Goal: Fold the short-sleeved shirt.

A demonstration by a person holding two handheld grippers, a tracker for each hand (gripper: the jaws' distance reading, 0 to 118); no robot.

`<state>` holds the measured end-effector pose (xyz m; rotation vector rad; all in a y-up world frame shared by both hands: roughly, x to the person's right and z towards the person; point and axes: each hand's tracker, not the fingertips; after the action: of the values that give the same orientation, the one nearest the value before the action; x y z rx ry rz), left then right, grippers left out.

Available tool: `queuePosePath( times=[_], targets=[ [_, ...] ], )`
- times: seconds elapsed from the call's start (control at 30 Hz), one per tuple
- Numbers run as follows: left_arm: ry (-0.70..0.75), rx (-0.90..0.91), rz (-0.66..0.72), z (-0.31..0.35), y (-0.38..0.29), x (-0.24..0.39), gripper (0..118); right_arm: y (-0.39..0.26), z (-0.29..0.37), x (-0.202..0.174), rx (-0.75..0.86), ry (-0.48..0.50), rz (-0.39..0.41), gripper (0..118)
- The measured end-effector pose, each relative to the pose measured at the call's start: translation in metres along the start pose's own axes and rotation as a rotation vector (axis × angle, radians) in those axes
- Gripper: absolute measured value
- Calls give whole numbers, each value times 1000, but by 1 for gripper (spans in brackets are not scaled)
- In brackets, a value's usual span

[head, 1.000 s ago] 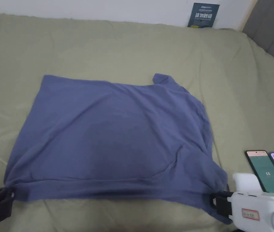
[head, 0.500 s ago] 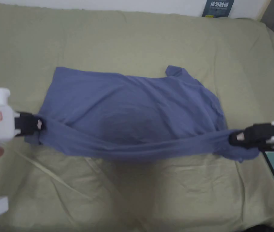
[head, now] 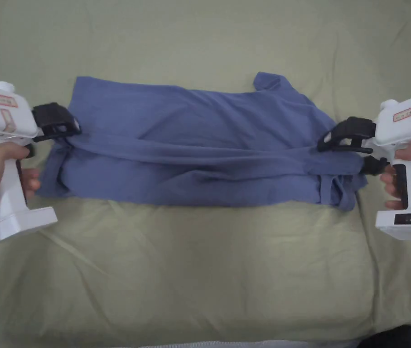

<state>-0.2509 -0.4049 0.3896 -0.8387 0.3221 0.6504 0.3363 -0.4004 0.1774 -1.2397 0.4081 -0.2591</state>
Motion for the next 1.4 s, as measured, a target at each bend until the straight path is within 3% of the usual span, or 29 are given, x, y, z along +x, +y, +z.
queuePosePath(
  times=[0.1, 0.23, 0.33, 0.37, 0.4, 0.43, 0.47, 0.5, 0.53, 0.57, 0.63, 0.7, 0.73, 0.77, 0.8, 0.9, 1.1, 1.17, 1.27, 1.33, 1.4],
  targets=[
    [-64, 216, -174, 65, -32, 3, 118, -44, 49, -6, 261, 99, 115, 118],
    [-53, 414, -341, 127, -104, 4, 118, -137, 96, -23, 544, 98, 323, 118],
    [88, 475, -436, 143, -159, 5, 118, -213, 95, -42, 653, -79, 480, 117],
    [170, 438, -453, 142, -175, 1, 118, -233, 89, -46, 652, -154, 494, 110],
    [214, 423, -458, 139, -186, -2, 106, -247, 81, -48, 623, -207, 506, 84],
    [237, 376, -460, 133, -195, -5, 106, -258, 75, -48, 566, -188, 532, 84],
    [208, 328, -435, 128, -199, -8, 96, -265, 70, -46, 540, -143, 536, 69],
    [169, 281, -433, 118, -197, -21, 64, -271, 63, -45, 518, -125, 505, 31],
    [220, 213, -447, 106, -193, -24, 3, -275, 59, -39, 504, -151, 449, 0],
    [267, 209, -503, 102, -189, -25, 0, -277, 56, -37, 513, -137, 464, 0],
    [205, 188, -456, 96, -184, -22, 0, -275, 52, -34, 436, -84, 476, 0],
    [217, 187, -424, 86, -166, -23, 0, -277, 51, -36, 450, -87, 476, 0],
    [198, 167, -400, 78, -153, -24, 11, -276, 51, -35, 452, -89, 476, 0],
    [181, 138, -371, 70, -139, -27, 46, -274, 51, -34, 458, -95, 471, 0],
    [148, 113, -335, 58, -125, -30, 114, -276, 52, -36, 474, -104, 462, 0],
    [193, 137, -346, 27, -100, -24, 118, -266, 52, -32, 476, -98, 425, 0],
    [335, -46, -424, -39, -73, -13, 117, -257, 57, -34, 505, -150, 383, 0],
    [377, -30, -463, -46, -82, -2, 103, -252, 58, -34, 518, -189, 376, 0],
    [200, -47, -451, -29, -87, 19, 11, -251, 61, -40, 567, -320, 425, 1],
    [135, -54, -417, -27, -90, 26, 9, -249, 63, -40, 571, -325, 425, 3],
    [220, -32, -478, -19, -88, 27, 9, -239, 59, -34, 558, -311, 400, 6]
  ],
)
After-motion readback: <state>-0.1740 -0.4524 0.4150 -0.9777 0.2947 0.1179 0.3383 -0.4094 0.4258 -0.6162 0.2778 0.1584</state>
